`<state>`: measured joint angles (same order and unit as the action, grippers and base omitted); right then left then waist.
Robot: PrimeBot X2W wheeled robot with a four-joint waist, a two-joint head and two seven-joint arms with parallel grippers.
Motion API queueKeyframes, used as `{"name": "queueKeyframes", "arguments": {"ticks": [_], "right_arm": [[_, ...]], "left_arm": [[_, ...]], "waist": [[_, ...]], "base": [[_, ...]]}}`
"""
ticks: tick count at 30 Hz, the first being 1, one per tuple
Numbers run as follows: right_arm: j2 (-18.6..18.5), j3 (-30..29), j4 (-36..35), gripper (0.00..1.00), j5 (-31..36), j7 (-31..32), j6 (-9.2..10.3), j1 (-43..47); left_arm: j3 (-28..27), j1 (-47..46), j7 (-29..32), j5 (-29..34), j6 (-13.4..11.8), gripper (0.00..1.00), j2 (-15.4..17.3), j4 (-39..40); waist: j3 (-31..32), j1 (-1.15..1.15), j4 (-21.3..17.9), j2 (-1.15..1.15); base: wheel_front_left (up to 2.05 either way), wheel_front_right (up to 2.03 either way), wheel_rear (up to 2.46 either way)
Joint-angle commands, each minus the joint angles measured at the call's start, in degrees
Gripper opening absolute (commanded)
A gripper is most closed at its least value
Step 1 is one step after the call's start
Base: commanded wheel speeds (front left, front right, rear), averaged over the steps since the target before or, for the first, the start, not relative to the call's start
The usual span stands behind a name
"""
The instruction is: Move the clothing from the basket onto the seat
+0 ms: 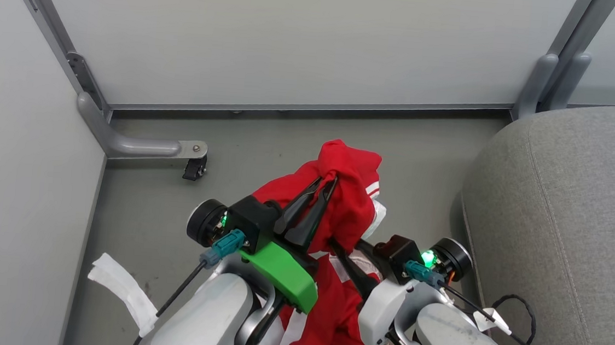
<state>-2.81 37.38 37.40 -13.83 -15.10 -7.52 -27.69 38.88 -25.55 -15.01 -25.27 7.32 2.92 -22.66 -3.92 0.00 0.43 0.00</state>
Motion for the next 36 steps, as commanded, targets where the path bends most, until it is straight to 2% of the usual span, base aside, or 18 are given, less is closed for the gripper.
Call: {"name": "queueKeyframes", "arguments": {"ticks": [1,21,23,24,25,26,31,36], "right_arm": [[-0.22,0.15,0.63,0.0,-0.14,-0.1,0.06,-0.48],[-0.22,-1.62,-0.07,0.0,0.89,-0.1,0.06,1.37],[-0.22,-1.66,-0.23,0.0,0.83,-0.1,0.06,1.49],[-0.23,-1.72,-0.35,0.0,0.86,-0.1,0.06,1.62],[-0.24,-1.79,-0.42,0.0,0.89,-0.08,0.06,1.71],[-0.25,-2.01,-0.56,0.0,1.03,-0.06,0.06,1.82],[-0.21,-3.28,-2.78,0.0,0.93,-0.07,0.06,2.73],[-0.19,-5.36,-6.86,0.0,1.43,-0.1,0.06,4.52]], "left_arm": [[0.16,-1.13,-0.25,-0.63,0.3,0.0,0.03,0.04],[0.92,-0.94,-0.24,-1.57,0.2,0.0,0.03,-0.62],[0.08,-0.77,-0.25,-1.33,-0.54,0.0,0.03,0.44],[-0.31,-0.31,-0.25,-1.42,-0.95,0.31,0.03,0.91],[-0.57,-0.16,-0.25,-1.08,-1.37,0.96,0.03,1.1],[-0.86,-0.09,-0.25,-0.68,-1.48,1.0,0.02,1.33],[-2.15,0.87,-0.24,1.46,-2.0,1.0,0.04,1.02],[-4.11,2.12,-0.16,3.29,-1.58,1.0,0.03,-0.21]], "waist": [[-0.06,0.0,0.26,0.0],[0.38,0.0,0.53,0.0],[0.46,0.0,0.46,0.0],[0.51,0.0,0.39,0.0],[0.52,0.0,0.31,0.0],[0.53,0.0,0.16,0.0],[0.57,0.0,-1.61,0.0],[0.32,0.0,-5.62,0.0]], "base": [[0.0,0.0,0.0],[0.0,0.0,0.0],[0.0,0.0,0.0],[0.0,0.0,0.0],[0.0,0.0,0.0],[0.0,0.0,0.0],[0.0,0.0,0.0],[0.0,0.0,0.0]]}}
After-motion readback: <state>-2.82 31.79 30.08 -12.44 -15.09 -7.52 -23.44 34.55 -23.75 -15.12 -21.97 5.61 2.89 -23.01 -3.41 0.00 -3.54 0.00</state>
